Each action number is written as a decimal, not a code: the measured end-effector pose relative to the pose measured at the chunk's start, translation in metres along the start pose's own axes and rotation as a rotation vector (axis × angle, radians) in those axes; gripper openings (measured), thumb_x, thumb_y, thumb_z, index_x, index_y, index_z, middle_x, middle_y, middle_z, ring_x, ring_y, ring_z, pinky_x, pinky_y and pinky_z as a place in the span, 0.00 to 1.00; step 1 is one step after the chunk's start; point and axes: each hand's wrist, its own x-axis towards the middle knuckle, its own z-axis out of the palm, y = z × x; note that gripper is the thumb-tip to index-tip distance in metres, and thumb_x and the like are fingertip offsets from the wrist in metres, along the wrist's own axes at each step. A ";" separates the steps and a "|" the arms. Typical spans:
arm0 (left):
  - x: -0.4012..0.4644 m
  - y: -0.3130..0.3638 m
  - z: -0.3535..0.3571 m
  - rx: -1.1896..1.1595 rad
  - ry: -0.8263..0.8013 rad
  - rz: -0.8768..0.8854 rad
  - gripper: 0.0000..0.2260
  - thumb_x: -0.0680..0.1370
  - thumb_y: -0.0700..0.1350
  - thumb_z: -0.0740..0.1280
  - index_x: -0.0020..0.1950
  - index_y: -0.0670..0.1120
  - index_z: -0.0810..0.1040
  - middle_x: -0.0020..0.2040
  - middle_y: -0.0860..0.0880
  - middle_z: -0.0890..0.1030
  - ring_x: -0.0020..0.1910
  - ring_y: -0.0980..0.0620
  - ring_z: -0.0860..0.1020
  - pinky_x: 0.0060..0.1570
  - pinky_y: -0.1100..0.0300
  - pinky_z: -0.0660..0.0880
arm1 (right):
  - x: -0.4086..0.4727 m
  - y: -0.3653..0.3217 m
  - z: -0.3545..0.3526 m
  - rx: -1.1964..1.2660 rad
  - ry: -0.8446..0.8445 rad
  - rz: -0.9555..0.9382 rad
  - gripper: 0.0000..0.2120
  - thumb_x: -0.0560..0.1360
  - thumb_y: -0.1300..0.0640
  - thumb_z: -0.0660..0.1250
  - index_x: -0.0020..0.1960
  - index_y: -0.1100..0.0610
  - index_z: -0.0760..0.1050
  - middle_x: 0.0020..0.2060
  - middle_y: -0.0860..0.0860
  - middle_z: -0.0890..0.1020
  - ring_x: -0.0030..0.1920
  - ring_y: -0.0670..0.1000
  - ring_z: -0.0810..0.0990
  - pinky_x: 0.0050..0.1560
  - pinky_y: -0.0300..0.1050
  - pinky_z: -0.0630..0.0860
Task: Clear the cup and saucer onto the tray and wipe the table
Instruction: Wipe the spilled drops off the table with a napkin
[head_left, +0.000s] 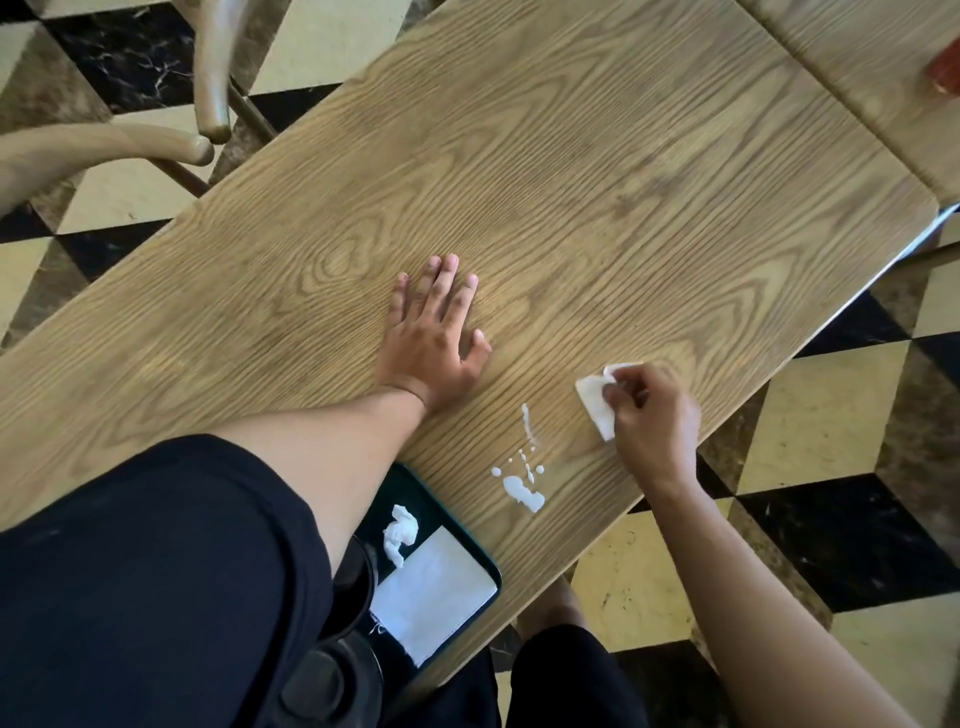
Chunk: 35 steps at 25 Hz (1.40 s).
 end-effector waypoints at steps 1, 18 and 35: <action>0.000 0.000 0.000 -0.004 0.002 -0.001 0.31 0.78 0.56 0.56 0.80 0.44 0.67 0.83 0.41 0.60 0.83 0.44 0.55 0.80 0.39 0.48 | 0.009 -0.010 0.009 0.043 0.063 0.104 0.05 0.77 0.62 0.71 0.51 0.55 0.83 0.45 0.47 0.79 0.47 0.48 0.78 0.46 0.28 0.69; 0.000 -0.002 0.005 -0.002 0.066 0.020 0.31 0.77 0.56 0.57 0.78 0.43 0.70 0.81 0.40 0.63 0.81 0.42 0.59 0.79 0.36 0.52 | 0.010 -0.037 0.029 0.016 -0.220 -0.230 0.07 0.74 0.61 0.75 0.49 0.52 0.88 0.42 0.45 0.81 0.41 0.45 0.79 0.45 0.35 0.72; -0.001 -0.003 0.007 0.008 0.079 0.024 0.30 0.79 0.54 0.60 0.79 0.44 0.68 0.82 0.41 0.62 0.82 0.42 0.58 0.80 0.39 0.50 | -0.050 0.015 0.019 -0.014 0.007 -0.200 0.09 0.73 0.66 0.76 0.52 0.56 0.87 0.43 0.49 0.82 0.42 0.46 0.80 0.48 0.30 0.72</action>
